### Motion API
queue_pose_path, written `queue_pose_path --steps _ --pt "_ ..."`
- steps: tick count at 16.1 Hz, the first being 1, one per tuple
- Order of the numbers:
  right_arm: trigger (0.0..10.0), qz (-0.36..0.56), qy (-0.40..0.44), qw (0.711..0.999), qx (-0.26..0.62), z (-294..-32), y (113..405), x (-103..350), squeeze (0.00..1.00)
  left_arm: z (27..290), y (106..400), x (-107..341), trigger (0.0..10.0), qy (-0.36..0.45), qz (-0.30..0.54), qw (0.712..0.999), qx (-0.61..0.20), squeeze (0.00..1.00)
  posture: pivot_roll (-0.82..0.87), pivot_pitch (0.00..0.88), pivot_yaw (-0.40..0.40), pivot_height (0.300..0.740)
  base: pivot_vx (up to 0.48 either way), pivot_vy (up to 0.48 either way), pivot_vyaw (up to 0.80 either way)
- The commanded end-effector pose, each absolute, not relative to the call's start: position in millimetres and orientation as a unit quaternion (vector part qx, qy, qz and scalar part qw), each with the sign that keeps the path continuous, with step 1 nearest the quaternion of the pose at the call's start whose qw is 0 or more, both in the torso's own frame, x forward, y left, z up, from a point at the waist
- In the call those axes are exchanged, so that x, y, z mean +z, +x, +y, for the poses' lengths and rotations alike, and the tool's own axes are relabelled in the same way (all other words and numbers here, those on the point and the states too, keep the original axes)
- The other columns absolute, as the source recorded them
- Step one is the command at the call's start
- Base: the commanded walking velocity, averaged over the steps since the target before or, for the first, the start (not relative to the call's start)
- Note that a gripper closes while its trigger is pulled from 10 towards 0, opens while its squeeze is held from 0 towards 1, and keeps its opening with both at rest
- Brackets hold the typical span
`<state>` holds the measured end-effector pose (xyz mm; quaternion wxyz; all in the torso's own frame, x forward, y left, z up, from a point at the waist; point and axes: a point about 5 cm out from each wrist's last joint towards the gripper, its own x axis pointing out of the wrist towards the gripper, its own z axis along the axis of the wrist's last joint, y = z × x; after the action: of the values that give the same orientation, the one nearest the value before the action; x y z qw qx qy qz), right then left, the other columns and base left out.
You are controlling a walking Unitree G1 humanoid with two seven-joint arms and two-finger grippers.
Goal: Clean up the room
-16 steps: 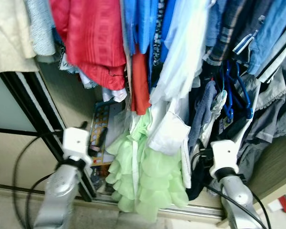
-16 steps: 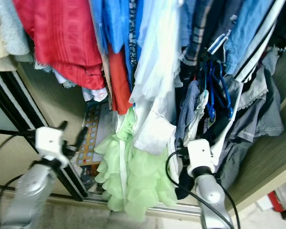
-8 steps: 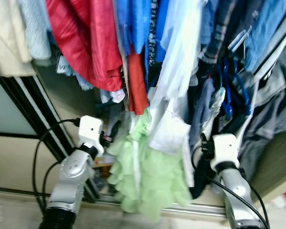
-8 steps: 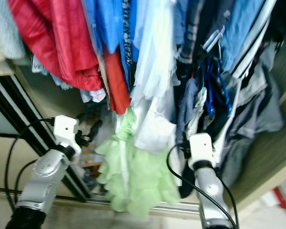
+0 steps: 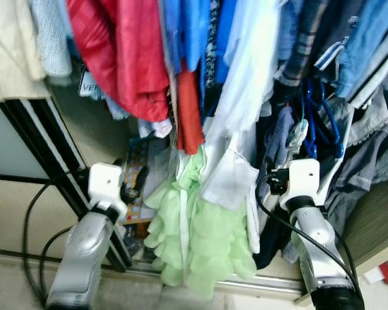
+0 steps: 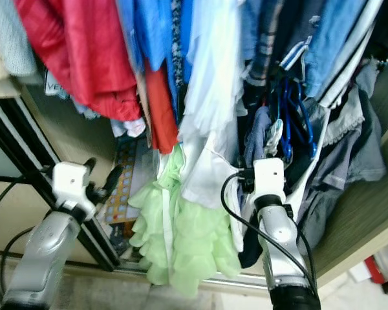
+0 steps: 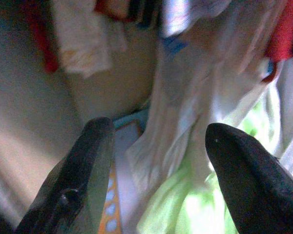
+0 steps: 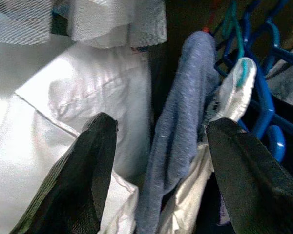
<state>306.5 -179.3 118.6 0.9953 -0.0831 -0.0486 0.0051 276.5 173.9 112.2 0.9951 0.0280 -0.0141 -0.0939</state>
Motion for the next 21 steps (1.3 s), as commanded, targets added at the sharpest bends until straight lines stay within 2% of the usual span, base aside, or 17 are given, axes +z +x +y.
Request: queue_pose_path --steps 1,4,7,10,12,15,21 --pt "10.0 -0.038 -0.085 0.996 0.015 -177 298 115 0.00 182 269 115 10.0 0.029 -0.012 0.997 -0.072 0.00 -0.09 0.079 -0.009 0.740 0.000 0.000 0.00" --pt "10.0 -0.017 -0.093 0.995 0.023 -173 284 106 0.00 178 259 106 10.0 0.003 0.017 0.998 -0.052 0.00 -0.10 0.083 -0.027 0.740 0.000 0.000 0.00" --pt "10.0 -0.014 -0.106 0.993 0.041 -167 279 107 0.00 168 263 112 10.0 -0.005 0.013 0.998 -0.062 0.00 -0.10 0.070 -0.050 0.740 0.000 0.000 0.80" --pt "10.0 -0.008 -0.099 0.994 0.037 -168 284 109 0.00 162 266 126 10.0 0.029 -0.022 0.997 -0.063 0.00 -0.09 0.070 -0.070 0.740 0.000 0.000 0.80" --pt "10.0 -0.010 -0.091 0.995 0.040 -166 286 112 0.00 165 261 130 10.0 0.044 -0.029 0.998 -0.036 0.00 -0.09 0.083 -0.077 0.740 0.000 0.000 0.40" --pt "10.0 -0.004 -0.091 0.995 0.037 -167 286 112 0.00 164 255 130 10.0 0.043 -0.017 0.998 -0.032 0.00 -0.08 0.105 -0.082 0.740 0.000 0.000 0.00" --pt "10.0 0.004 -0.084 0.996 0.028 -167 285 110 0.00 168 247 126 10.0 0.077 0.002 0.997 -0.028 0.00 -0.06 0.120 -0.076 0.740 0.000 0.000 0.80"
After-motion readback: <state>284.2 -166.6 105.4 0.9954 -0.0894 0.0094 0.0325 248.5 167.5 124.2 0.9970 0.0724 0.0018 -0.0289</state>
